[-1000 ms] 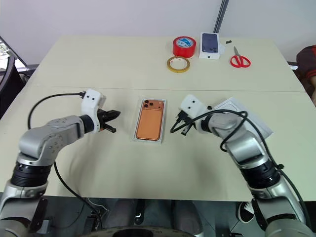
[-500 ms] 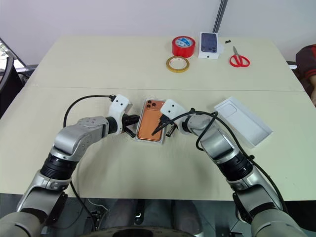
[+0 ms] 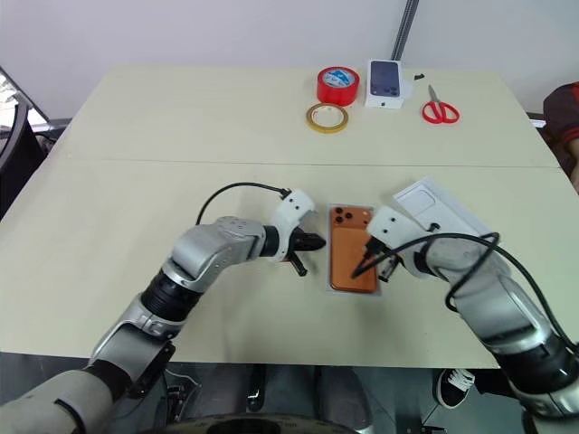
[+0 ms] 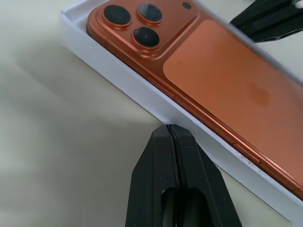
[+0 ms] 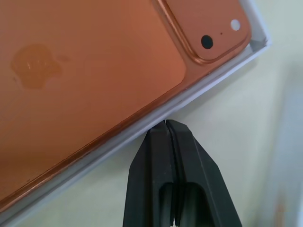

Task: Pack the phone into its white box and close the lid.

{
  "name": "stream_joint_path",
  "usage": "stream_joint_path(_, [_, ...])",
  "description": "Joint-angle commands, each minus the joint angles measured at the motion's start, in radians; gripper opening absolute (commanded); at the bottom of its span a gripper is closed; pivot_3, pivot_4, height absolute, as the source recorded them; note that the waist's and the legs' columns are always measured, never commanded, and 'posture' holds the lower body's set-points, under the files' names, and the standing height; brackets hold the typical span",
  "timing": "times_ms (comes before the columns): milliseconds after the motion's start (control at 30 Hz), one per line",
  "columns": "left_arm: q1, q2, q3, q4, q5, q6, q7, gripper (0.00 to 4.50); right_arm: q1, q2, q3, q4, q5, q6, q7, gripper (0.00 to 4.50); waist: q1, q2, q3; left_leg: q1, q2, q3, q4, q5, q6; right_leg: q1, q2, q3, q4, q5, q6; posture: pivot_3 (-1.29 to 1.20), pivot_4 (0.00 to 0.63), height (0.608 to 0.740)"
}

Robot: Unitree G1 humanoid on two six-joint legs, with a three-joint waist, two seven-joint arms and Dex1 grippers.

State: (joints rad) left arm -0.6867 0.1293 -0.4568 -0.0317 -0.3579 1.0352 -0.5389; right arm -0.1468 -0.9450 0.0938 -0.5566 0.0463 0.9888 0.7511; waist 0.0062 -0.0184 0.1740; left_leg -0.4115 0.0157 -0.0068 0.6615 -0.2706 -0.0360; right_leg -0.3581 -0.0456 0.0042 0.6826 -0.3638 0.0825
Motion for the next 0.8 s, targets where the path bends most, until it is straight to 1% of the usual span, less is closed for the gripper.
stream_joint_path(33, [-0.037,-0.073,-0.058,-0.027,-0.024,-0.013,-0.057,0.02,0.069,-0.02,-0.05,-0.12,0.055,-0.034,0.041,0.0,0.0,0.001,-0.001,0.0,0.0,0.0,0.0,0.0,0.0,0.0,0.0,0.0,0.0,0.0,0.0,0.0,0.15,0.74])
stream_joint_path(133, [-0.038,-0.079,-0.067,-0.026,-0.028,0.0,-0.08,0.02,0.119,-0.025,-0.083,-0.121,0.04,-0.037,0.018,0.0,0.001,0.001,-0.001,0.001,0.0,0.0,0.0,0.0,0.0,0.001,0.0,0.0,0.0,0.0,0.0,0.0,0.15,0.74])
stream_joint_path(333, [-0.027,-0.069,-0.068,-0.033,-0.018,0.018,-0.095,0.02,0.152,-0.025,-0.123,-0.111,0.038,-0.039,0.006,0.0,0.007,0.001,-0.001,0.001,0.0,0.0,0.001,0.0,0.0,0.002,0.0,0.0,0.0,0.0,0.0,0.0,0.15,0.74])
stream_joint_path(500, [-0.026,-0.044,-0.036,-0.005,0.0,0.004,-0.087,0.02,0.174,-0.047,-0.162,-0.105,0.037,-0.055,0.013,0.0,0.006,0.001,-0.001,0.001,-0.001,0.0,0.001,0.0,0.0,0.002,0.0,0.0,0.0,0.0,0.0,0.0,0.15,0.74])
stream_joint_path(700, [-0.026,-0.005,0.031,-0.007,-0.01,0.017,-0.093,0.02,0.203,-0.097,-0.299,-0.082,0.072,-0.083,0.072,0.0,0.006,0.002,-0.001,0.001,0.0,0.0,0.001,0.0,0.0,0.002,0.0,0.0,0.0,0.0,0.0,0.0,0.15,0.74])
stream_joint_path(800, [-0.007,0.049,0.089,-0.069,-0.052,0.044,-0.122,0.02,0.166,-0.113,-0.379,-0.022,0.124,-0.056,0.111,0.0,0.003,0.002,-0.001,0.001,0.0,0.0,0.001,0.0,0.0,0.002,0.0,0.0,0.0,0.0,0.0,0.0,0.15,0.74])
